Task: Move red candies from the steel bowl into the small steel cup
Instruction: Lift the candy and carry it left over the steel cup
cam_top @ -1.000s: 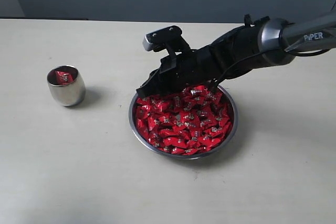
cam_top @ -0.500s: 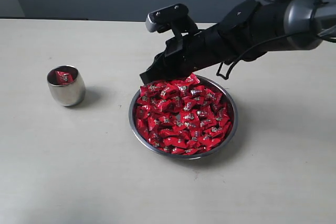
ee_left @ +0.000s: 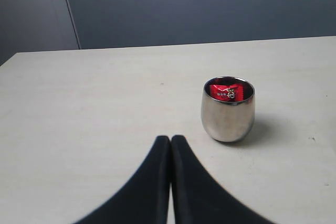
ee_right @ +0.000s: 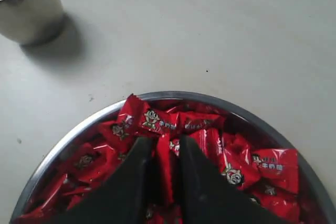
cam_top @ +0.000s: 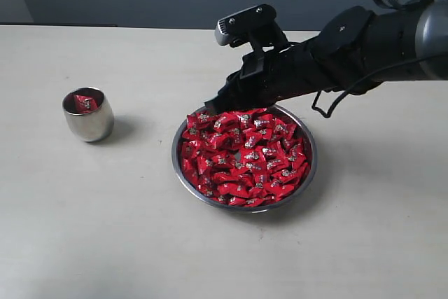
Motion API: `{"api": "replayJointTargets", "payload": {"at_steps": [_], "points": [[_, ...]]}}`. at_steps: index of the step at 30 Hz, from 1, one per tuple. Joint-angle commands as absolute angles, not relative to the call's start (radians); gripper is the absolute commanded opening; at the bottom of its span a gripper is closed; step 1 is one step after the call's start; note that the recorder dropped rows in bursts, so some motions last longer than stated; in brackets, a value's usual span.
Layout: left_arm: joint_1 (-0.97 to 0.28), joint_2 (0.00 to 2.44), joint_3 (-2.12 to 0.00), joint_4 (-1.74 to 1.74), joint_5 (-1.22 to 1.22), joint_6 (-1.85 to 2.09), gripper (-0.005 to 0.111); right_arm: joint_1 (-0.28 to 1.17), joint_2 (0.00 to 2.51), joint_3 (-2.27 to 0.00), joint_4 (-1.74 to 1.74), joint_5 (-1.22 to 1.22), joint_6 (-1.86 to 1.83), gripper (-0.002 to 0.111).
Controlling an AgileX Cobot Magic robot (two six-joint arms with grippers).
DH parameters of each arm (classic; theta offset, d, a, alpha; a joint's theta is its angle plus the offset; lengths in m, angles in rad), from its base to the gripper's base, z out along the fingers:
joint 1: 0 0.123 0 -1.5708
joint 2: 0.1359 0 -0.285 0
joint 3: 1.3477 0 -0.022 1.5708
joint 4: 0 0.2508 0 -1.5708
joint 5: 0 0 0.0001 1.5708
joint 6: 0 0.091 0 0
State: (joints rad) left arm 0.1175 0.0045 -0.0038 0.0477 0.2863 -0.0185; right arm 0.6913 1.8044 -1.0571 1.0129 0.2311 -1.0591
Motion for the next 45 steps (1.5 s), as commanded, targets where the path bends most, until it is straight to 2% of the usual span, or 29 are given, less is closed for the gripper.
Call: {"api": "replayJointTargets", "payload": {"at_steps": [1,10,16,21,45], "points": [[0.118,0.0,0.0,0.046,0.285,-0.02,0.0,0.689,1.818,-1.085,1.062,0.206,-1.099,-0.001],[0.118,0.0,0.0,0.046,0.285,-0.02,0.0,0.689,2.032,-1.33,1.554,0.468,-1.616,-0.001],[0.118,0.0,0.0,0.046,0.285,-0.02,0.0,0.689,2.192,-1.563,1.554,0.613,-1.609,-0.001],[0.118,0.0,0.0,0.046,0.285,-0.02,0.0,0.712,2.258,-1.687,1.541,0.637,-1.593,-0.001],[0.118,0.0,0.0,0.046,0.285,-0.02,0.0,0.846,2.507,-2.099,1.287,0.692,-1.272,-0.001]]}}
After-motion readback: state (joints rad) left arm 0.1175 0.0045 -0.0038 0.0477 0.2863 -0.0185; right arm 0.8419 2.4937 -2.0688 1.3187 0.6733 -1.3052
